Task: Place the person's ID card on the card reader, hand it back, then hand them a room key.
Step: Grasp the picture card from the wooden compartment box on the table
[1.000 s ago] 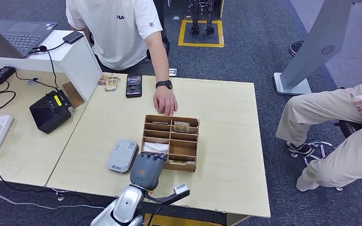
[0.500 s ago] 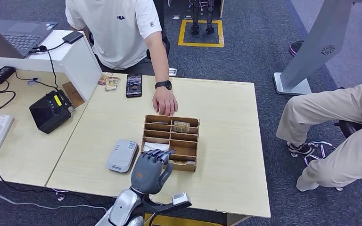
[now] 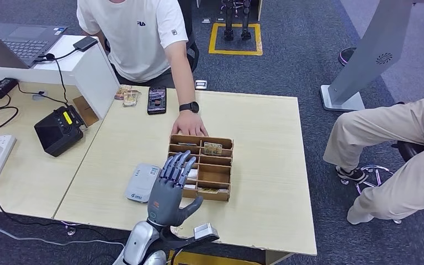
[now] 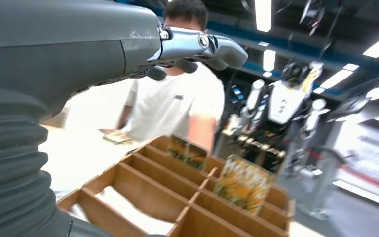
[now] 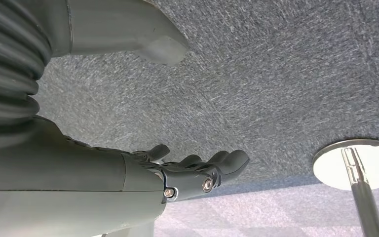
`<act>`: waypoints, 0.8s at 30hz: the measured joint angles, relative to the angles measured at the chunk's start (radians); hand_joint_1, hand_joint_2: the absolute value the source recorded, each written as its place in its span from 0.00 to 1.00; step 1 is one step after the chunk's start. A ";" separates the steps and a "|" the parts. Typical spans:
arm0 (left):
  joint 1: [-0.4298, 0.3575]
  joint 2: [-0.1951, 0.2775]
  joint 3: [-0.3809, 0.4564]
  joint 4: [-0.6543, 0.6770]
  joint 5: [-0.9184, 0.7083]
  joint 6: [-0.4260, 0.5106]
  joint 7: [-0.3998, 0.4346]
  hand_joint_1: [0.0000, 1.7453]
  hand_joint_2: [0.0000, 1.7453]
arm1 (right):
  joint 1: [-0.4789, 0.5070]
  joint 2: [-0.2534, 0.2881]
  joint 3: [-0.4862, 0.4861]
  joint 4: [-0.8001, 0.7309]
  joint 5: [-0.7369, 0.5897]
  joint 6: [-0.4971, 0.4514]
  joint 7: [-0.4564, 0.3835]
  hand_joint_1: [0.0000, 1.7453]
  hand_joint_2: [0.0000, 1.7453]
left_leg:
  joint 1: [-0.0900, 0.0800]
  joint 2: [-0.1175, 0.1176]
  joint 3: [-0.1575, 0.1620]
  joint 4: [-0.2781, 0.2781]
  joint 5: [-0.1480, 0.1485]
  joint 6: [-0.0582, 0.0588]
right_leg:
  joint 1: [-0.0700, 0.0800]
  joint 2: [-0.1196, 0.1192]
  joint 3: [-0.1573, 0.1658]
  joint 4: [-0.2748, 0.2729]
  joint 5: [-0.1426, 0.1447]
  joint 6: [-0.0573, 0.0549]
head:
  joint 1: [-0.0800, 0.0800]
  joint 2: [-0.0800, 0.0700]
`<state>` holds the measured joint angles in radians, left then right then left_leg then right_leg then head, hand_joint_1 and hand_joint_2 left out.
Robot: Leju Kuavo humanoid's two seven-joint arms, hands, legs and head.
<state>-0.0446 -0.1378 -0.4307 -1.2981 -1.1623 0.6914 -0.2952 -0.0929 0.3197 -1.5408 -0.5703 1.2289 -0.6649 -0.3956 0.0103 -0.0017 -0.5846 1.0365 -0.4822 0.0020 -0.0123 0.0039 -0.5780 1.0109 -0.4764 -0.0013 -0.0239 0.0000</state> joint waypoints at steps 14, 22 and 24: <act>0.038 0.042 0.004 -0.054 0.019 0.000 -0.124 0.00 1.00 | 0.001 -0.003 -0.001 0.010 0.003 0.000 -0.036 0.00 1.00 | 0.000 0.000 0.000 0.000 0.000 0.000 | 0.000 0.000 0.000 0.000 0.000 0.000 | 0.000 0.000; 0.028 0.108 -0.096 -0.067 -0.096 0.000 0.006 0.00 1.00 | 0.001 -0.006 0.000 0.015 -0.001 0.000 -0.042 0.00 1.00 | 0.000 0.000 0.000 0.000 0.000 0.000 | 0.000 0.000 0.000 0.000 0.000 0.000 | 0.000 0.000; 0.020 0.123 -0.126 -0.066 -0.119 0.000 0.037 0.00 1.00 | 0.001 -0.006 0.001 0.017 -0.001 0.000 -0.042 0.00 1.00 | 0.000 0.000 0.000 0.000 0.000 0.000 | 0.000 0.000 -0.001 0.000 0.000 0.000 | 0.000 0.000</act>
<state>-0.0247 -0.0151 -0.5568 -1.3645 -1.2809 0.6912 -0.2585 -0.0915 0.3138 -1.5400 -0.5529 1.2283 -0.6649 -0.4376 0.0102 -0.0016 -0.5845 1.0365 -0.4823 0.0020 -0.0123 0.0040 -0.5785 1.0109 -0.4764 -0.0013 -0.0240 0.0000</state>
